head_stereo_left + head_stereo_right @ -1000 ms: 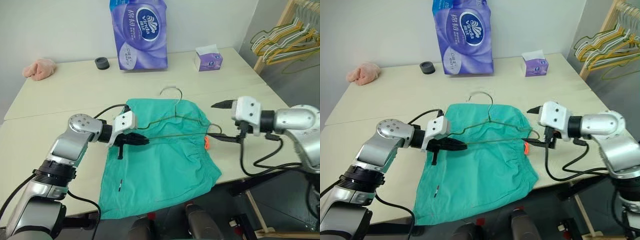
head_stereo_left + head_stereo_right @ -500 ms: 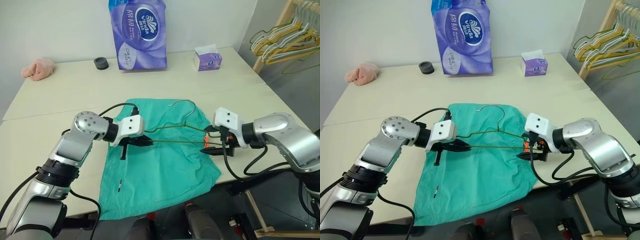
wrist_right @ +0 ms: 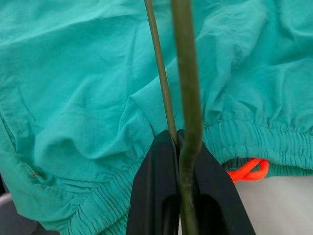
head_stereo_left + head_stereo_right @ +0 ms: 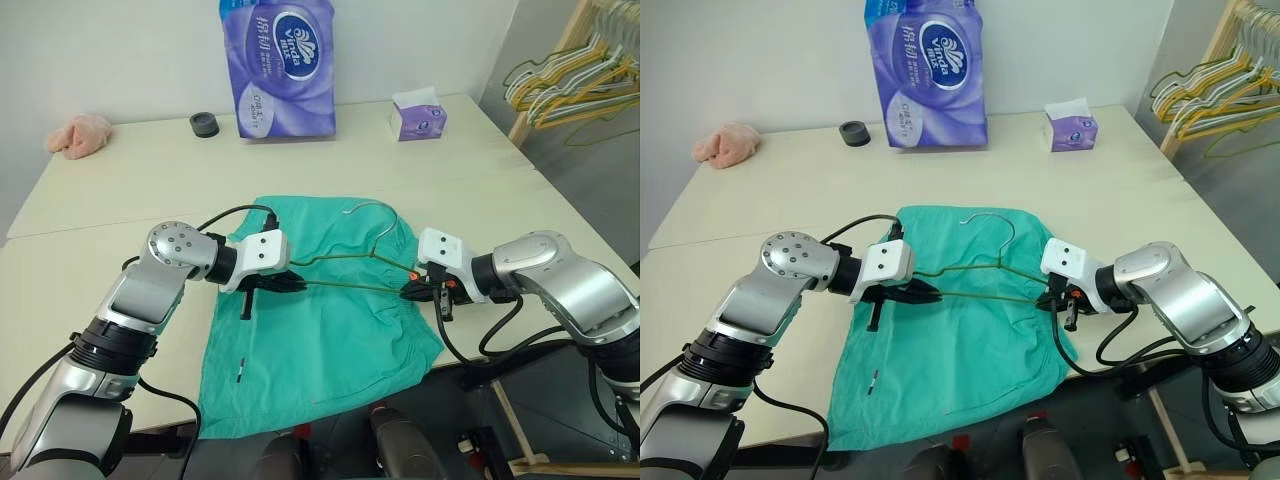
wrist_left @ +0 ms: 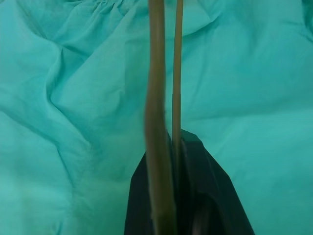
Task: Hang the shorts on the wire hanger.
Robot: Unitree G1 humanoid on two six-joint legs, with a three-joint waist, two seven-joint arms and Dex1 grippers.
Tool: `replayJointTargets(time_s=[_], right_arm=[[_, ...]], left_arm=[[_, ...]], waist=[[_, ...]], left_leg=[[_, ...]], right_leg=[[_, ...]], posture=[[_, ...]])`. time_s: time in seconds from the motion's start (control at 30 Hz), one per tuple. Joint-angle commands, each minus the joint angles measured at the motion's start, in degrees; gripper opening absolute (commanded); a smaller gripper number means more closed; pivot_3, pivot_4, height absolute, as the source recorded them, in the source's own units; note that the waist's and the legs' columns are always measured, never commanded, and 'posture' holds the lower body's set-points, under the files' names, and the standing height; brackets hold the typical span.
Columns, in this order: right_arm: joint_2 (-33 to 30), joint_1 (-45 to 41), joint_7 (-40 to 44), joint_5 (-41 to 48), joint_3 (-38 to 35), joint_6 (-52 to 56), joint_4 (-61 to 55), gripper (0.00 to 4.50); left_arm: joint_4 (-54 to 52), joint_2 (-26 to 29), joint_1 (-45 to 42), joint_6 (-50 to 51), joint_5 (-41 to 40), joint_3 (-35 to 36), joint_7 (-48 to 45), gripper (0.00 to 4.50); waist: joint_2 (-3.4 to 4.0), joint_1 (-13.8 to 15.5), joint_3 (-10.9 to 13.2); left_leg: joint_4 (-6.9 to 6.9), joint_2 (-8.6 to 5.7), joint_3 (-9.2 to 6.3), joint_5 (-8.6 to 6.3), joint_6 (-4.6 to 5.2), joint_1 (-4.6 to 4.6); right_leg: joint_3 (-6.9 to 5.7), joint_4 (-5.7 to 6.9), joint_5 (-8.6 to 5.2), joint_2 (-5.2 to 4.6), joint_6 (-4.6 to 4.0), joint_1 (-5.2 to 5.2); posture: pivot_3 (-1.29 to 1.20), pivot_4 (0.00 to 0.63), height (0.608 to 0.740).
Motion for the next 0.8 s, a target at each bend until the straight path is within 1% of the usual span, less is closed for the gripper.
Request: replayJointTargets(time_s=[0.03, 0.13, 0.17, 0.23, 0.3, 0.37, 0.47, 0.53, 0.67, 0.8], right_arm=[[-0.39, 1.16, -1.17, 1.44, -4.02, 1.29, -1.05, 0.00], [-0.57, 4.06, -2.52, 3.98, -8.74, 4.18, -1.65, 0.00], [-0.72, 5.29, -3.08, 4.96, -10.66, 5.37, -2.06, 0.00], [-0.89, 7.18, -4.06, 6.55, -13.46, 7.36, -2.98, 0.00], [-1.18, 10.41, -5.28, 8.66, -17.95, 10.39, -4.41, 0.00], [-1.90, 15.69, -6.22, 11.03, -24.40, 13.75, -6.27, 0.00], [-2.40, 23.40, -7.77, 13.66, -33.58, 17.77, -8.75, 0.00], [-2.18, 26.75, -8.73, 15.20, -37.83, 19.75, -9.87, 0.00], [-0.13, 38.87, -9.03, 18.80, -48.99, 25.13, -12.55, 0.00], [2.83, 45.48, -10.36, 22.35, -53.34, 28.83, -15.05, 0.00]], left_arm=[[-1.15, -1.34, -0.75, 0.67, -2.27, 2.84, 1.95, 1.36], [2.18, -5.07, -1.44, 2.31, -5.75, 8.19, 7.39, 2.33], [3.21, -6.04, -1.56, 3.05, -7.33, 10.34, 8.81, 2.58], [4.31, -6.85, -1.62, 4.10, -9.14, 12.89, 10.54, 2.58], [5.97, -6.92, -1.76, 5.35, -10.35, 15.24, 12.45, 2.58], [7.85, -5.76, -1.26, 5.10, -9.69, 15.81, 12.88, 2.58], [8.92, -4.51, 0.41, 0.59, -7.88, 14.81, 11.87, 2.58], [8.72, -4.21, 1.27, -1.89, -7.72, 14.17, 10.57, 2.58], [6.10, -3.94, 3.48, -6.63, -8.26, 11.53, 5.01, 2.58], [7.16, -4.48, 2.41, -8.61, -7.41, 9.64, 3.33, 2.58]], waist=[[0.00, 0.01, 0.00], [-0.02, 0.24, -0.01], [-0.02, 0.26, -0.01], [-0.03, 0.35, -0.02], [-0.03, 0.27, -0.02], [-0.03, 0.38, -0.02], [-0.02, 0.99, -0.02], [-0.03, 1.24, -0.02], [-0.03, 1.95, -0.03], [-0.03, 2.14, -0.03]], left_leg=[[0.03, 0.00, 0.00, 0.00, 0.00, -0.09], [0.06, -0.02, -0.01, 0.00, 0.00, -0.11], [0.09, -0.02, -0.02, 0.00, 0.00, -0.12], [0.10, -0.02, -0.03, 0.00, 0.00, -0.12], [0.08, -0.02, -0.02, 0.00, 0.00, -0.11], [0.07, -0.01, -0.04, 0.00, 0.00, -0.12], [0.06, -0.02, -0.03, 0.00, 0.00, -0.11], [0.07, -0.03, 0.00, 0.00, 0.00, -0.10], [0.05, -0.02, 0.00, 0.00, 0.00, -0.10], [0.07, -0.03, 0.03, 0.00, 0.00, -0.07]], right_leg=[[0.00, 0.04, 0.00, 0.00, 0.00, -0.08], [-0.01, 0.05, 0.01, -0.02, 0.00, -0.08], [-0.03, 0.06, 0.01, -0.03, 0.00, -0.08], [-0.03, 0.07, 0.01, -0.03, 0.00, -0.08], [-0.03, 0.08, 0.01, -0.03, 0.00, -0.09], [-0.05, 0.09, 0.01, -0.03, 0.00, -0.10], [-0.04, 0.09, 0.01, -0.03, 0.01, -0.09], [-0.01, 0.08, 0.01, -0.04, 0.01, -0.06], [-0.03, 0.07, 0.03, -0.03, 0.01, -0.04], [-0.01, 0.07, 0.03, -0.03, 0.01, 0.01]], posture=[[-0.22, 0.125, 0.740], [-0.23, 0.125, 0.740], [-0.23, 0.127, 0.740], [-0.23, 0.128, 0.740], [-0.23, 0.131, 0.740], [-0.23, 0.134, 0.740], [-0.24, 0.138, 0.740], [-0.25, 0.141, 0.740], [-0.27, 0.145, 0.740], [-0.29, 0.149, 0.740]])
